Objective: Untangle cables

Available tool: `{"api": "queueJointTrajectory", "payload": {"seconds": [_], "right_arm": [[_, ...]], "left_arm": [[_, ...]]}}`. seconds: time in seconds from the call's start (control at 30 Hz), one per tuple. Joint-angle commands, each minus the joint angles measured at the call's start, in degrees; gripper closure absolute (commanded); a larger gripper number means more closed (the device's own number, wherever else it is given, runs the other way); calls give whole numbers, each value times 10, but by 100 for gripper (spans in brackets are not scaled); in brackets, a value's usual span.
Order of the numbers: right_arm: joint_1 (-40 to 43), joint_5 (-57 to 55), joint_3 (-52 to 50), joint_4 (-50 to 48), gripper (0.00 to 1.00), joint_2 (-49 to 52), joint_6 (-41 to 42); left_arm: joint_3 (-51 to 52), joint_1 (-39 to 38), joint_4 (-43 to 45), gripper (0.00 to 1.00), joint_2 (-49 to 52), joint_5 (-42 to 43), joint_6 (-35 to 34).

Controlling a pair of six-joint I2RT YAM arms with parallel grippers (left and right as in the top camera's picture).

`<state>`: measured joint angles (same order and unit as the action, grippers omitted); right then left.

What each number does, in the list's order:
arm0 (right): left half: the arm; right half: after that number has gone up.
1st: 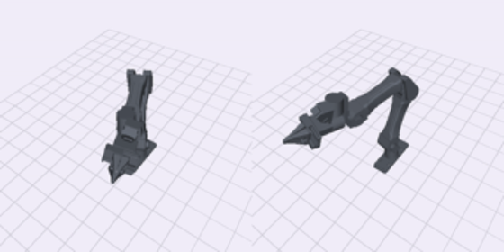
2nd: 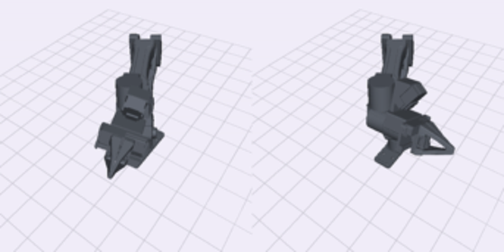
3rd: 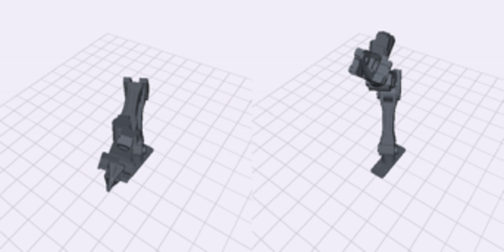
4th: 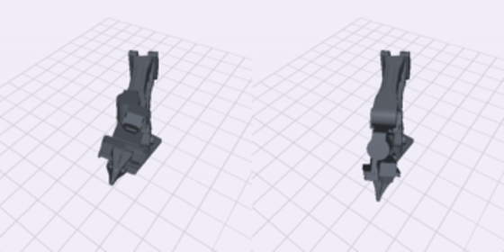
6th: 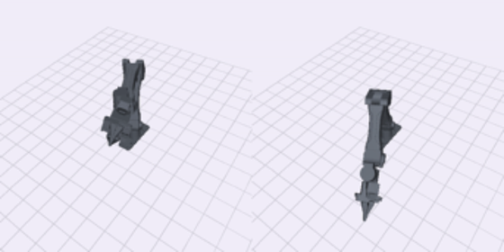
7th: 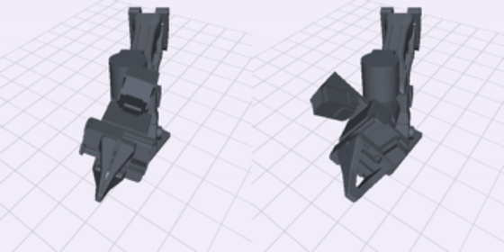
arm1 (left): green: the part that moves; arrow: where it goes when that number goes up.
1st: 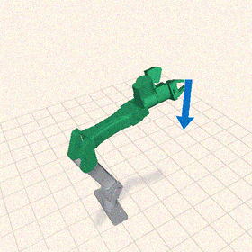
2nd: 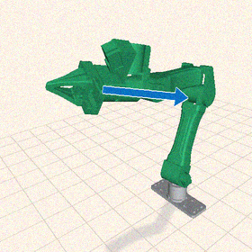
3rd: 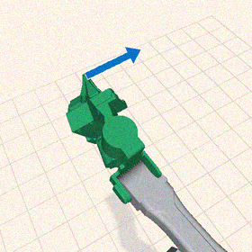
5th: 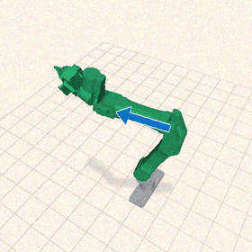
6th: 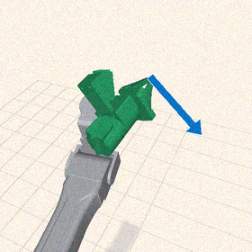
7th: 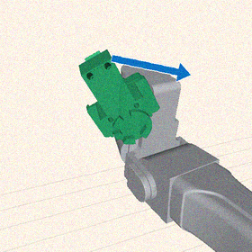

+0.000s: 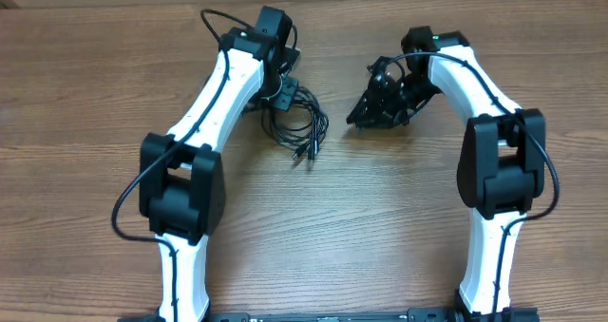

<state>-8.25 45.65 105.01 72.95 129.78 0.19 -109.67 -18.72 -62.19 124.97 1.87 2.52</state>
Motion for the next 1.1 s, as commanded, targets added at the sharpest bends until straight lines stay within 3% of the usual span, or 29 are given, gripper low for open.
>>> {"api": "queueJointTrajectory", "payload": {"seconds": [0.0, 0.07, 0.2, 0.37, 0.73, 0.87, 1.0, 1.07], "right_arm": [[3, 9, 24, -5, 75, -60, 77], [5, 40, 24, -4, 79, -60, 137], [6, 149, 24, -12, 82, -60, 143], [6, 205, 24, -29, 76, -60, 89], [0, 233, 24, -43, 73, -60, 9], [0, 252, 24, -47, 68, -60, -7], [0, 251, 24, -65, 51, -60, -7], [0, 249, 24, -76, 50, -60, -7]], "left_arm": [[-20, 3, 8, 96, -73, 62, 48], [-20, 0, 18, 96, -99, 65, 47], [-20, -9, 24, 96, -137, 50, 29], [-19, -29, 22, 96, -144, -36, -9], [-19, -36, 10, 96, -144, -35, -73], [-19, -36, 0, 96, -144, -20, -73], [-18, -36, -1, 96, -144, 3, -73], [-18, -36, -1, 96, -144, 18, -75]]}}
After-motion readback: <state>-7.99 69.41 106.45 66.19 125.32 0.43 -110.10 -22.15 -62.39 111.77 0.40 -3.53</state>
